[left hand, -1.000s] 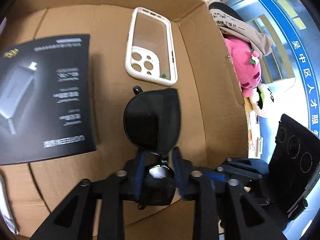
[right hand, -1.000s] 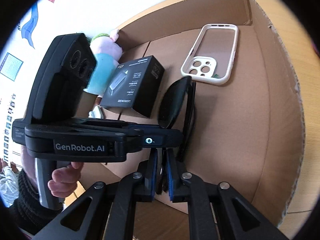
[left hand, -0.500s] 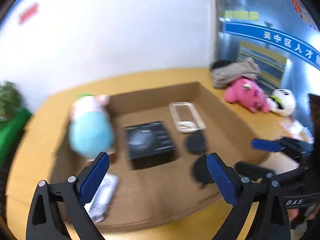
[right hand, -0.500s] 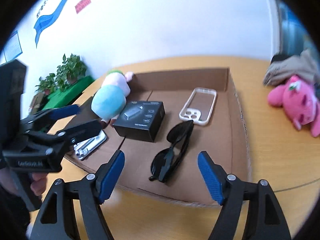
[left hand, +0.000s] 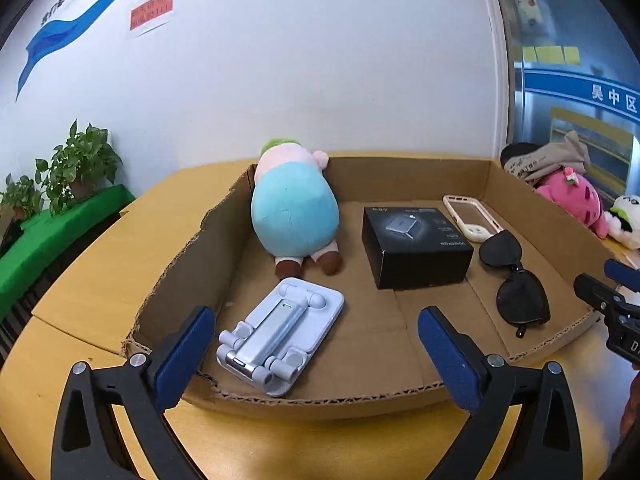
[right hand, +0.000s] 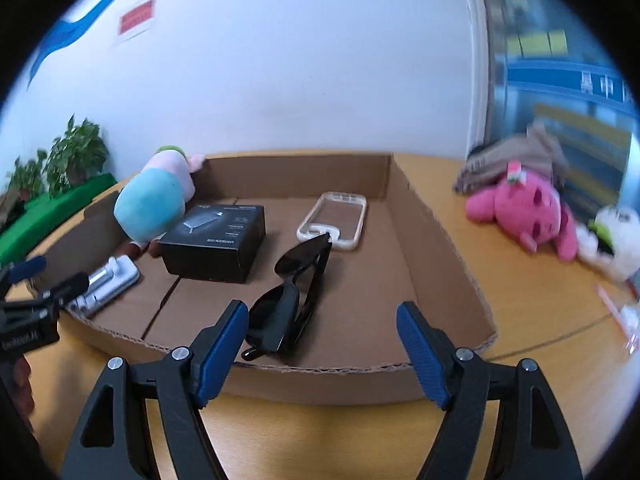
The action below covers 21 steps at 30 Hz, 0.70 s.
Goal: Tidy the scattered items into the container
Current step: 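Lower the sunglasses into the box and open the right tool, then withdraw the right tool from the cardboard box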
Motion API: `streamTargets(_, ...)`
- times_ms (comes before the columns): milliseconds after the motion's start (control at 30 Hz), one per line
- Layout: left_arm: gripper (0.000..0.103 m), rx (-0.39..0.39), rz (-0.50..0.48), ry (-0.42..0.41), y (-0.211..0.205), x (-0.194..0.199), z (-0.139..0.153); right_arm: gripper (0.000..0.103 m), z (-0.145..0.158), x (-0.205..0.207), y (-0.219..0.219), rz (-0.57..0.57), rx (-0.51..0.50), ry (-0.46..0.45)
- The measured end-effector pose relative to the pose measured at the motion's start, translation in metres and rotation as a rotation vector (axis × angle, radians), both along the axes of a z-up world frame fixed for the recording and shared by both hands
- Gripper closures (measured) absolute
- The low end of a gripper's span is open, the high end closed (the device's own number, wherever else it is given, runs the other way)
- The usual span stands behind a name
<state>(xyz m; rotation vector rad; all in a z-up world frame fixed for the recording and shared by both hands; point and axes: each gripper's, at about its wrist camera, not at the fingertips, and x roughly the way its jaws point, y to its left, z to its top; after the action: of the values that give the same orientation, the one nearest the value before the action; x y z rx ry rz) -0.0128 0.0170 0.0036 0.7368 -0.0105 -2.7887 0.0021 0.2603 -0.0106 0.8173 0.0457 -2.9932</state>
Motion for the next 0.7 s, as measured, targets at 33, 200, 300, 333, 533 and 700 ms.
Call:
streamTargets(33,0.000,-0.004,-0.001,0.017,0.0019,0.0018,-0.0004,0.025,-0.0008,0.0010,0.0003,-0.001,-0.004,0.008)
streamTargets(200,0.000,0.034,-0.038,0.036,-0.0027,0.0003,-0.0018,0.021,-0.0028,0.0013,0.0012,-0.005,-0.005,0.041)
streamTargets(300,0.000,0.063,-0.054,0.030,-0.0055,0.0004,-0.0024,0.021,-0.0028,0.0012,0.0016,-0.004,-0.007,0.041)
streamTargets(333,0.000,0.071,-0.059,0.028,-0.0062,-0.0001,-0.0027,0.020,-0.0028,0.0012,0.0021,0.000,-0.011,0.040)
streamTargets(533,0.000,0.071,-0.056,0.027,-0.0046,0.0005,-0.0032,0.012,-0.0024,0.0005,0.0010,0.033,-0.021,0.036)
streamTargets(700,0.000,0.057,-0.046,0.031,-0.0016,0.0022,-0.0027,0.011,-0.0023,0.0008,0.0006,0.033,-0.019,0.037)
